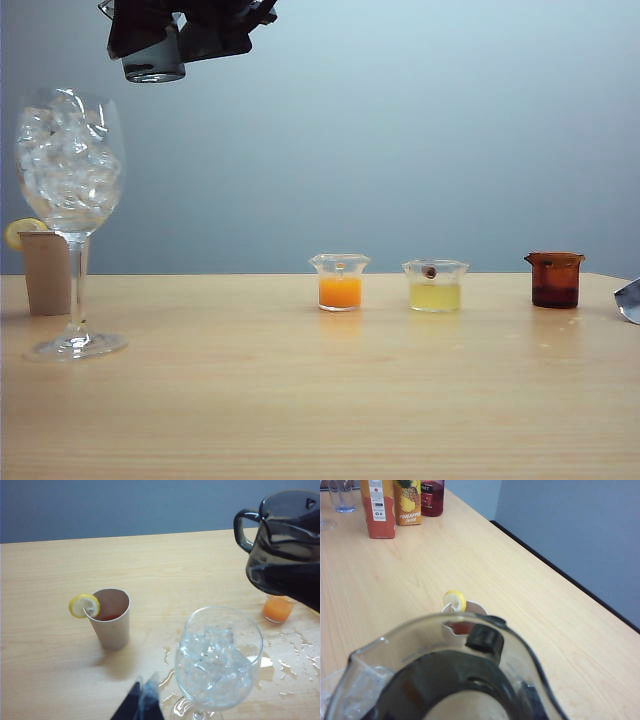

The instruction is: Pick up the first measuring cup from the left, pour the coconut rum inside into the goblet, and finally put the measuring cup back in its original place.

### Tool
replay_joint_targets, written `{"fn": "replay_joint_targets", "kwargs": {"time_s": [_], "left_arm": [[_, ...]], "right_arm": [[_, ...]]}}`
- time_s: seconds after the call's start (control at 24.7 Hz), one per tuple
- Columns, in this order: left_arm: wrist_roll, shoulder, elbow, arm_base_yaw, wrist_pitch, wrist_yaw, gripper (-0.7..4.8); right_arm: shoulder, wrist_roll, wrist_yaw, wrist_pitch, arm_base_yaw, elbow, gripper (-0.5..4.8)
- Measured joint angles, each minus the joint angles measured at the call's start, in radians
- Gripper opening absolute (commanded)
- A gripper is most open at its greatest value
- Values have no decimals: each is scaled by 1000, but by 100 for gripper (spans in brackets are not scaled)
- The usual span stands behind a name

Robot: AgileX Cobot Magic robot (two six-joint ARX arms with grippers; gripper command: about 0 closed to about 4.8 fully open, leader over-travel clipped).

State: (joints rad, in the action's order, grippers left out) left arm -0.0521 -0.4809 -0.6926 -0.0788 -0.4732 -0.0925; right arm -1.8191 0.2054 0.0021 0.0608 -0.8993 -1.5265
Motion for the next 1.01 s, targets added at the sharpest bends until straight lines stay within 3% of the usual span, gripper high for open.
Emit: {"fn": "replay_joint_targets", "kwargs": {"time_s": [0.53, 1.01], "left_arm": [[0, 0, 0, 0, 0, 0, -4], [0, 0, 0, 0, 0, 0, -4]], "right_arm": [[0, 22, 0, -3, 0, 0, 96], [0, 194, -2, -8, 0, -1, 84]]}}
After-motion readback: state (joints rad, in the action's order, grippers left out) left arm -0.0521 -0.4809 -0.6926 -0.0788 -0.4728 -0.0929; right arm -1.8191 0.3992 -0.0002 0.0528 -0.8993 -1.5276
